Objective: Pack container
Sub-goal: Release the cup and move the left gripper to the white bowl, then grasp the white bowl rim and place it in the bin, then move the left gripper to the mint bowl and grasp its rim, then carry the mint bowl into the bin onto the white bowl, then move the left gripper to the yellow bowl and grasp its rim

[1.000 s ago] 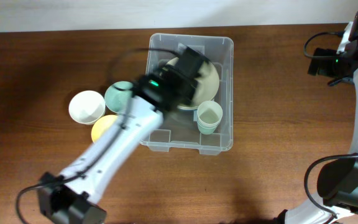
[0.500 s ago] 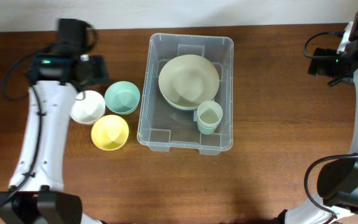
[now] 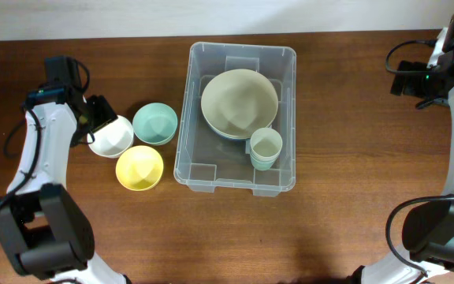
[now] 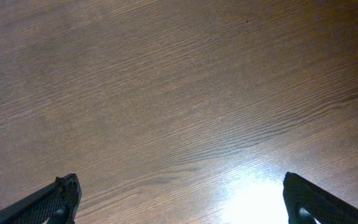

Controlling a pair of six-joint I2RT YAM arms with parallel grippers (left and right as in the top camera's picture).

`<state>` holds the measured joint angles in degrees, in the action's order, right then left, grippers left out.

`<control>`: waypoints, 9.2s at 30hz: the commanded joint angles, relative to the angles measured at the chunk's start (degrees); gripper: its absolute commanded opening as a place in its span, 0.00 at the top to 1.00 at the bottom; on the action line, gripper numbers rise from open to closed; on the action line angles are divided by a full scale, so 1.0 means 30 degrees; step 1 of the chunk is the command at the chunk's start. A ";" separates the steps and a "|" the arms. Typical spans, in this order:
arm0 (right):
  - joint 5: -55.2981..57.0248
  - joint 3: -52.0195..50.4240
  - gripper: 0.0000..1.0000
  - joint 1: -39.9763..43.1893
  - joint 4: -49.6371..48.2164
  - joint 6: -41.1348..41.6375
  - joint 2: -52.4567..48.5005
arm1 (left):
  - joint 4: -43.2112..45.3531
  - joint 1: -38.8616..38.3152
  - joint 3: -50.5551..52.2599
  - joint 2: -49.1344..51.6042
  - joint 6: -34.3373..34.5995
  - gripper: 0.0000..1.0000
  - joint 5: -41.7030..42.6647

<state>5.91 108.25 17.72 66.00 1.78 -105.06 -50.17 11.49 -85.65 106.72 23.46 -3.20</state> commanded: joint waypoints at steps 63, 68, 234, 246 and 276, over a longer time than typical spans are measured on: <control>-0.0117 0.0277 0.01 0.0102 0.0015 0.0197 0.0255 | -0.3942 -1.0185 -0.0466 -0.5151 -0.3432 0.99 0.3891; -0.0117 0.0277 0.01 0.0102 0.0007 0.0197 0.0255 | -0.4029 -1.2036 -0.0466 -0.3891 -0.3191 0.99 0.2229; -0.0117 0.0277 0.01 0.0102 0.0007 0.0197 0.0255 | -0.4153 -0.3934 0.4262 -0.2565 -0.1224 0.44 0.1763; -0.0117 0.0277 0.01 0.0102 0.0007 0.0197 0.0255 | -0.3555 -0.2412 0.4597 -0.2579 -0.1253 0.45 0.1282; -0.0117 0.0277 0.01 0.0102 0.0007 0.0197 0.0255 | 0.1304 -0.1056 0.8291 -0.2557 0.0313 0.53 0.2433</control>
<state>5.91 108.25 17.72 66.02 1.74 -105.03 -46.63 8.12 -61.10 99.63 23.86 2.87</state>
